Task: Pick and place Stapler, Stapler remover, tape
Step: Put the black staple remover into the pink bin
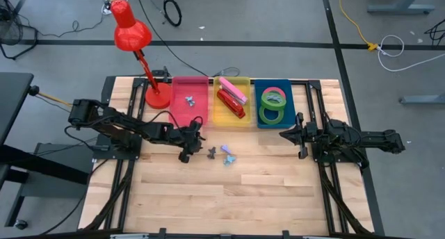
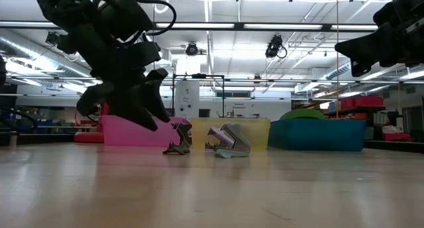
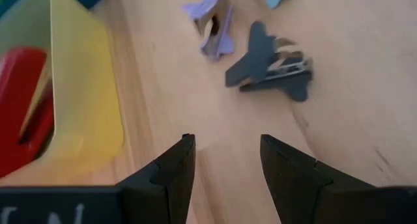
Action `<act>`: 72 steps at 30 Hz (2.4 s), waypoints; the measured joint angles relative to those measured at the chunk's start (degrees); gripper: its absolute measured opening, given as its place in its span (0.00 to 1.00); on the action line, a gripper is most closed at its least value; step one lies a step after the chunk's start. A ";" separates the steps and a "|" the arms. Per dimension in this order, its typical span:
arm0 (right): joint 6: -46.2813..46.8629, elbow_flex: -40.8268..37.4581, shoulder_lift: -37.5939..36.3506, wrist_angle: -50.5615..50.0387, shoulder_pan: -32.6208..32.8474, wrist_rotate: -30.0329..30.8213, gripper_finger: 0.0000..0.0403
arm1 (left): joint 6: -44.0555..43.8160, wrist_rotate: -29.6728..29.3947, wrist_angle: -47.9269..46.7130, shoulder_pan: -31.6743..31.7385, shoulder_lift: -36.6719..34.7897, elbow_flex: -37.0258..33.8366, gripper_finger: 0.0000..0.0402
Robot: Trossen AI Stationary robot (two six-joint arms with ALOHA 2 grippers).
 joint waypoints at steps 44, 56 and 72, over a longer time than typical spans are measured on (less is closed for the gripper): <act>-0.01 0.01 0.00 -0.01 0.00 0.00 0.04 | 30.23 -4.59 11.67 -5.06 5.19 -0.39 0.44; -0.01 0.00 0.00 -0.02 -0.02 -0.02 0.04 | 29.69 -6.55 11.03 -5.17 5.75 1.40 0.44; -0.01 0.00 0.00 -0.02 -0.02 0.00 0.04 | 27.80 -4.99 11.04 -5.17 5.75 1.40 0.44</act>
